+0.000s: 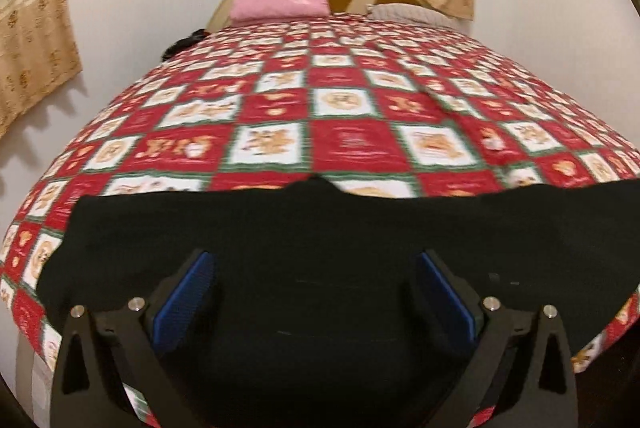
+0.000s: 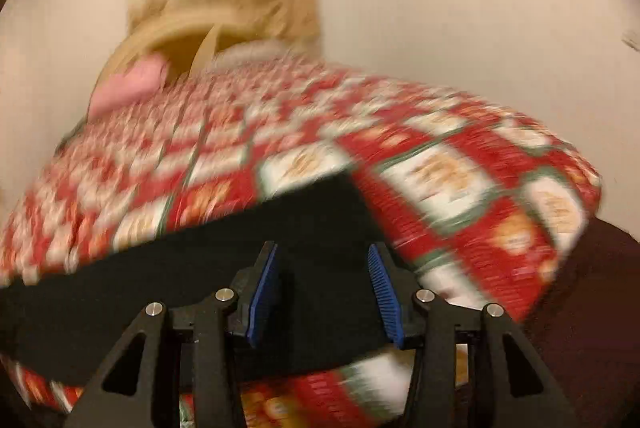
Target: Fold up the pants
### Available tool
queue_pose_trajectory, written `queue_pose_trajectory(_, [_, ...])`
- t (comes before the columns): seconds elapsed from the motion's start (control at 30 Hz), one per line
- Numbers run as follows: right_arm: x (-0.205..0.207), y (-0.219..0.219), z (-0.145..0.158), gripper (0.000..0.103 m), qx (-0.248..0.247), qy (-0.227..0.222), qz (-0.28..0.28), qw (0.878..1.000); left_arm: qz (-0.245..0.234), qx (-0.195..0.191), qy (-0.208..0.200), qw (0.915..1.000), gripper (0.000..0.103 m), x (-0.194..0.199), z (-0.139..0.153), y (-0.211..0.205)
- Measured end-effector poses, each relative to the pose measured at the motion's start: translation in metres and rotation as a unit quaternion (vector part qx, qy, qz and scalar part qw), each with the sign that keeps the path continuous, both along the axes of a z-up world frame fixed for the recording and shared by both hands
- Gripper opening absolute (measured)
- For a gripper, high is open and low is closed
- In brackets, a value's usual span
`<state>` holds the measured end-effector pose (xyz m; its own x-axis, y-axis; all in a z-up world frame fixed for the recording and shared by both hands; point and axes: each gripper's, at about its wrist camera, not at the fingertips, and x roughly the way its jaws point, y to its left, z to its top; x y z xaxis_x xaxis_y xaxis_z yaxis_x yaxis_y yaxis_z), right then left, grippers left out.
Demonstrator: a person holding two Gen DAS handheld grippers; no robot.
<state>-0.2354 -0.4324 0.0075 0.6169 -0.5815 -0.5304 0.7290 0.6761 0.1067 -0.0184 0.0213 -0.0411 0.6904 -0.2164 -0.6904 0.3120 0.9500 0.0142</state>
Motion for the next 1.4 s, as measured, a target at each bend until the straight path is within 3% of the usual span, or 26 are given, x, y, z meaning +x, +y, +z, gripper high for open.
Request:
queue_pose_trajectory(0.07, [-0.026, -0.014, 0.009, 0.049, 0.026, -0.068, -0.020, 0.997, -0.009, -0.006, 0.000, 0.9999, 0.103, -0.005, 0.001, -0.006])
queue_pose_trajectory(0.2, [-0.052, -0.031, 0.009, 0.059, 0.059, -0.100, -0.038, 0.993, -0.017, 0.008, 0.005, 0.9998, 0.103, -0.010, -0.004, -0.019])
queue_pose_trajectory(0.37, [-0.045, -0.038, -0.016, 0.060, 0.094, -0.066, -0.026, 0.993, -0.018, 0.010, 0.023, 0.9995, 0.103, -0.012, -0.010, -0.019])
queue_pose_trajectory(0.43, [-0.041, -0.030, -0.020, 0.060, 0.072, -0.063, -0.023, 0.995, -0.013, 0.007, 0.024, 0.9996, 0.103, -0.012, -0.009, -0.015])
queue_pose_trajectory(0.67, [-0.016, -0.001, -0.026, 0.059, 0.011, 0.022, 0.004, 1.000, 0.007, -0.007, 0.038, 0.9992, 0.103, -0.005, -0.011, -0.003])
queue_pose_trajectory(0.7, [-0.012, 0.002, -0.027, 0.058, 0.000, 0.038, 0.003, 0.999, 0.008, -0.009, 0.041, 0.9991, 0.103, -0.004, -0.012, -0.001])
queue_pose_trajectory(0.73, [-0.010, 0.003, -0.027, 0.049, -0.006, 0.045, 0.004, 0.999, 0.009, -0.010, 0.042, 0.9990, 0.103, -0.004, -0.012, 0.000])
queue_pose_trajectory(0.77, [-0.010, 0.003, -0.027, 0.032, -0.002, 0.040, 0.008, 0.999, 0.011, -0.010, 0.041, 0.9990, 0.103, -0.004, -0.011, 0.002])
queue_pose_trajectory(0.83, [-0.009, 0.002, -0.026, 0.021, 0.007, 0.035, 0.014, 0.999, 0.014, -0.012, 0.037, 0.9991, 0.103, -0.004, -0.010, 0.005])
queue_pose_trajectory(0.93, [-0.010, 0.001, -0.025, 0.015, 0.025, 0.029, 0.017, 0.999, 0.021, -0.018, 0.035, 0.9990, 0.103, -0.004, -0.007, 0.013])
queue_pose_trajectory(1.03, [-0.012, 0.005, -0.010, 0.013, 0.049, -0.005, 0.017, 0.999, 0.029, -0.023, 0.032, 0.9988, 0.103, -0.002, -0.005, 0.020])
queue_pose_trajectory(1.23, [0.031, 0.092, 0.046, 0.013, -0.016, -0.037, 0.155, 0.987, 0.048, -0.037, 0.025, 0.9978, 0.103, 0.002, -0.001, 0.036])
queue_pose_trajectory(1.4, [0.093, 0.189, 0.033, 0.013, -0.029, -0.014, 0.288, 0.957, 0.053, -0.047, 0.023, 0.9972, 0.103, 0.001, -0.001, 0.047])
